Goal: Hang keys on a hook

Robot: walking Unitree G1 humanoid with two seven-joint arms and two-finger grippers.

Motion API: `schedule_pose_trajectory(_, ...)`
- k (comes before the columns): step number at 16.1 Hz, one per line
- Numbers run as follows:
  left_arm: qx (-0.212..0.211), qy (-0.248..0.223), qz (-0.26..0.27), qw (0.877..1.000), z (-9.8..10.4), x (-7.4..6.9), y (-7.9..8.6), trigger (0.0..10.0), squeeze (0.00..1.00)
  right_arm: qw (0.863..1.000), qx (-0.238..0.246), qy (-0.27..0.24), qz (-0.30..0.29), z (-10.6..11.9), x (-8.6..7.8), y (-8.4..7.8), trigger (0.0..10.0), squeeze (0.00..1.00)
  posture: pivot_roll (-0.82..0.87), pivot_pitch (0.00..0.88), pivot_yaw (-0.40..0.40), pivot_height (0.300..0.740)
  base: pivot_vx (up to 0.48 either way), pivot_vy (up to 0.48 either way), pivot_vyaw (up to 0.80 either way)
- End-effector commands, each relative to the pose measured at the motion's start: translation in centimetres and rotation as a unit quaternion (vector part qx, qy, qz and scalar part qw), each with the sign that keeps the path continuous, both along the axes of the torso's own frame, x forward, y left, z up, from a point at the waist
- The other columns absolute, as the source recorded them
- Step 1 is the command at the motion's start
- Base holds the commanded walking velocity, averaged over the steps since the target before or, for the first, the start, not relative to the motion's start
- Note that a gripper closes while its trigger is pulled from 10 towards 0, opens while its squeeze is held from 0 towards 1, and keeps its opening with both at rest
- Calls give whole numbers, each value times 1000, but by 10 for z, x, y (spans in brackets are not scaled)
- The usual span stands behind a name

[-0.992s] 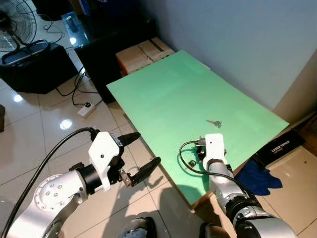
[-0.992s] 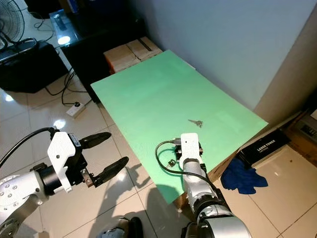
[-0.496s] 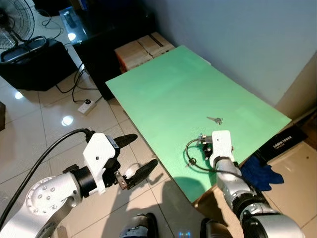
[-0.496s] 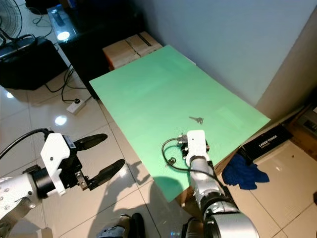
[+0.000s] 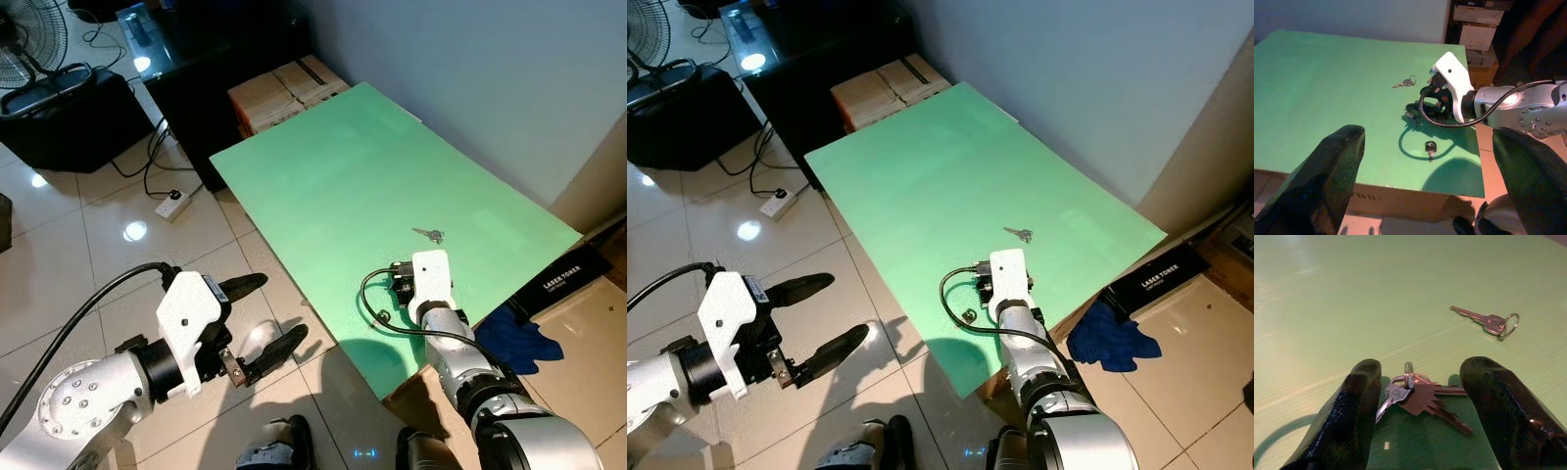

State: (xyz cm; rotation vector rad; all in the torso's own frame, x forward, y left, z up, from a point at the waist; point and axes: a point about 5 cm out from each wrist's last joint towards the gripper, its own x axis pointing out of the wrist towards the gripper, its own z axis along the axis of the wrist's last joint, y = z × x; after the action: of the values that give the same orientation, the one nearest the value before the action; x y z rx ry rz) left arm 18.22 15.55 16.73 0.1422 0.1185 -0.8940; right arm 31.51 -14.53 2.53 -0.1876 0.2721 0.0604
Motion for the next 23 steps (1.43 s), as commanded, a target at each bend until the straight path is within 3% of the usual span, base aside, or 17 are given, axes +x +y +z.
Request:
schedule_pose_trajectory(1, 9, -5, 0, 1000, 6, -3, 3, 10000, 0, 1000, -1, 3, 16, 0, 1, 7, 10000, 0, 258, 211, 159, 740, 0, 0, 0)
schedule_pose_trajectory(3, 10, -4, 0, 1000, 6, -3, 4, 10000, 0, 1000, -2, 3, 14, 1, 1, 7, 10000, 0, 258, 211, 159, 740, 0, 0, 0)
schedule_pose_trajectory(4, 12, -3, 0, 1000, 6, -4, 5, 10000, 0, 1000, 3, 4, 7, 2, 3, 5, 4627, 0, 263, 211, 166, 740, 0, 0, 0)
schedule_pose_trajectory(5, 13, -2, -1, 1000, 7, -5, 5, 10000, 0, 1000, 5, 6, 4, 2, 4, 4, 1882, 0, 264, 210, 168, 740, 0, 0, 0)
schedule_pose_trajectory(6, 13, -1, -2, 1000, 8, -5, 6, 10000, 0, 1000, 9, 13, 4, 1, 3, 4, 2863, 0, 266, 210, 170, 740, 0, 0, 0)
schedule_pose_trajectory(7, 14, 0, -3, 1000, 8, -6, 7, 10000, 0, 1000, 12, 18, 5, 0, 3, 5, 7686, 0, 270, 211, 174, 740, 0, 0, 0)
schedule_pose_trajectory(8, 15, 0, -4, 1000, 8, -6, 7, 10000, 0, 1000, 14, 20, 5, 0, 3, 5, 7686, 0, 273, 210, 176, 740, 0, 0, 0)
schedule_pose_trajectory(9, 16, 1, -5, 1000, 9, -6, 8, 10000, 0, 1000, 14, 23, 6, -1, 3, 6, 9529, 0, 274, 210, 177, 740, 0, 0, 0)
schedule_pose_trajectory(10, 17, 3, -5, 1000, 9, -6, 8, 10000, 0, 1000, 15, 27, 7, -2, 3, 6, 10000, 0, 277, 211, 180, 740, 0, 0, 0)
schedule_pose_trajectory(15, 19, 6, -8, 1000, 10, -9, 8, 10000, 0, 999, 20, 43, 1, -5, 1, 4, 9961, 0, 277, 211, 182, 740, 0, 0, 0)
schedule_pose_trajectory(23, 21, 12, -9, 1000, 11, -12, 10, 10000, 0, 999, 13, 38, -10, -2, 4, -5, 7804, 0, 287, 222, 192, 740, 0, 0, 0)
